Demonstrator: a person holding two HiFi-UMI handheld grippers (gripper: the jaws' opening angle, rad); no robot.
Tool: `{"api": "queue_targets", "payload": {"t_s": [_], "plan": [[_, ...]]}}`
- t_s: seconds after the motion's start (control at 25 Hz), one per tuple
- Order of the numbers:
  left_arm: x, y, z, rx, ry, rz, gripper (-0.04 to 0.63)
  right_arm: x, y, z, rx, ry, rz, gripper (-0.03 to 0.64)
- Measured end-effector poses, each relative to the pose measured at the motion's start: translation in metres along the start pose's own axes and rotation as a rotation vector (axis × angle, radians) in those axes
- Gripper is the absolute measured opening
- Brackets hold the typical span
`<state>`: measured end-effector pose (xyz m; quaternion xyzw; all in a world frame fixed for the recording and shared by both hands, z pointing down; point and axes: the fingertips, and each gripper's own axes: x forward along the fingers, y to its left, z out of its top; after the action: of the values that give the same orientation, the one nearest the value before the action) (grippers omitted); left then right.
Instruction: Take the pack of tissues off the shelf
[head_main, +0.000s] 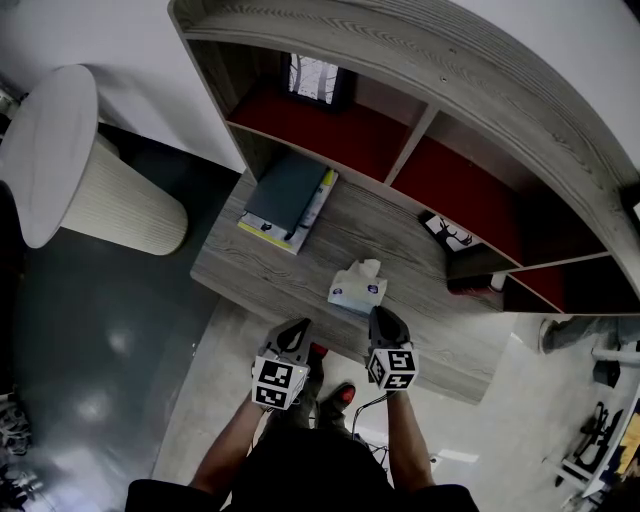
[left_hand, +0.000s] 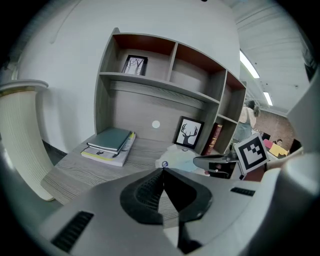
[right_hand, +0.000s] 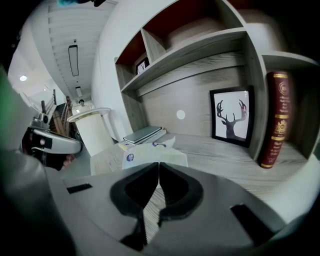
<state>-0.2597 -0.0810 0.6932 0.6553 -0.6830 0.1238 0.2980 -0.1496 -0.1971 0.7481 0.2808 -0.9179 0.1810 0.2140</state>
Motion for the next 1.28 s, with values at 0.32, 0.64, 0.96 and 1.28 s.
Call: {"api": "queue_targets", "payload": {"t_s": [0.32, 0.64, 0.96, 1.28], "plan": [[-0.005, -0.002, -0.008, -0.003, 0.012, 0.008, 0.008, 0.002, 0.001, -0.02, -0.009, 0.033, -0.008, 0.031], [-0.008, 0.0, -0.013, -0.009, 0.015, 0.017, 0.008, 0.002, 0.003, -0.03, 0.006, 0.047, -0.006, 0.032], [-0.012, 0.002, -0.015, 0.0, 0.005, 0.027, 0.008, -0.001, 0.014, -0.029, 0.041, 0.034, 0.051, 0.187], [-0.023, -0.006, -0.009, 0.007, -0.031, 0.023, 0.008, -0.02, 0.017, -0.01, 0.012, -0.01, 0.039, 0.193]]}}
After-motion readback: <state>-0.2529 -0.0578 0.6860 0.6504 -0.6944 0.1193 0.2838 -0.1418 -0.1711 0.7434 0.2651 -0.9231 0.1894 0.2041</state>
